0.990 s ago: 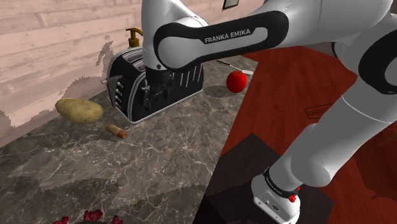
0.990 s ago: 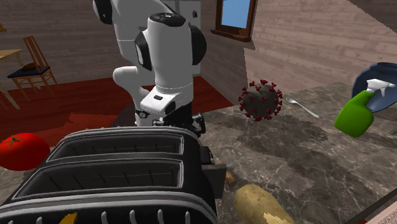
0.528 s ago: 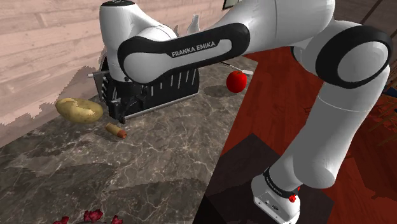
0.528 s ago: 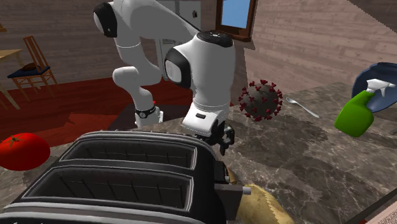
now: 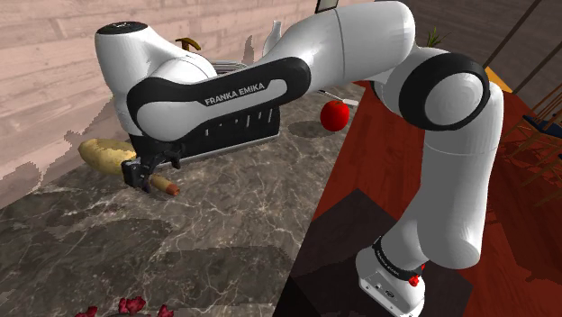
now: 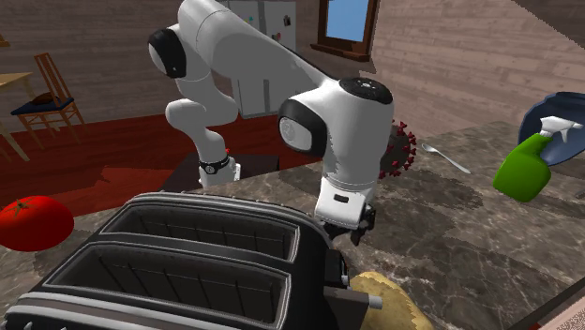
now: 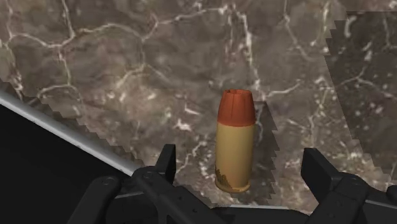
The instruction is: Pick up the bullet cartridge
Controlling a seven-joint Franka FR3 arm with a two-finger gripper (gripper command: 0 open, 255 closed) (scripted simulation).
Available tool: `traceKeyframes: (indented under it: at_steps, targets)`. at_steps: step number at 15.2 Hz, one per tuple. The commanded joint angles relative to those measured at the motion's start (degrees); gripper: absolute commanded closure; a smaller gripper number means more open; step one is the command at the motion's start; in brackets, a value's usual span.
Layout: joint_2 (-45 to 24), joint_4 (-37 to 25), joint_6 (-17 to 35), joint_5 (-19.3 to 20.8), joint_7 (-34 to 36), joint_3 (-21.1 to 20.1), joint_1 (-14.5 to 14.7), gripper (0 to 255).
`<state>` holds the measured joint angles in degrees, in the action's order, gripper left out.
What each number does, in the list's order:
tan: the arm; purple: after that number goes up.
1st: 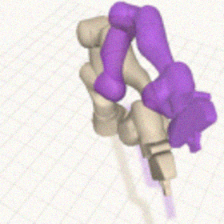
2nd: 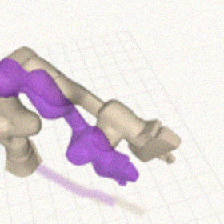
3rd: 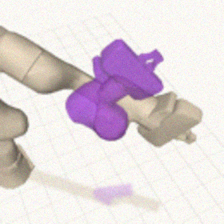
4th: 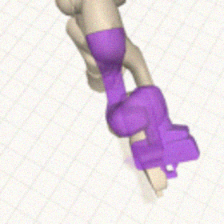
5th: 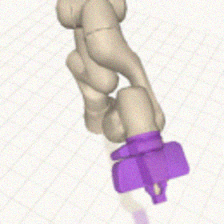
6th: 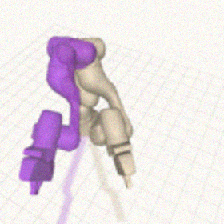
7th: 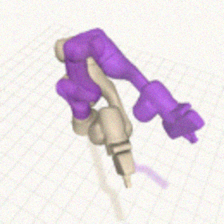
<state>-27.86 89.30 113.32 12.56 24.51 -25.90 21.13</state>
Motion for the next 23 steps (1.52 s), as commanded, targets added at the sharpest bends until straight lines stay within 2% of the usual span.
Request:
traceKeyframes:
  at_steps: [1,6,7,15,16,23]
  targets:
    - [-0.7,0.5,1.2,0.3,0.1,0.2,0.1,0]
    - [-1.7,1.8,3.4,0.9,0.5,0.4,0.1,0]
    - [-2.0,1.6,3.3,1.0,0.7,0.4,0.4,255]
    - [-0.7,2.9,3.5,0.4,-0.7,0.4,-1.0,255]
    - [-1.8,1.8,3.4,1.0,0.5,0.3,0.1,255]
    - [0.1,-0.9,-1.0,0.0,-0.1,-0.3,-0.1,255]
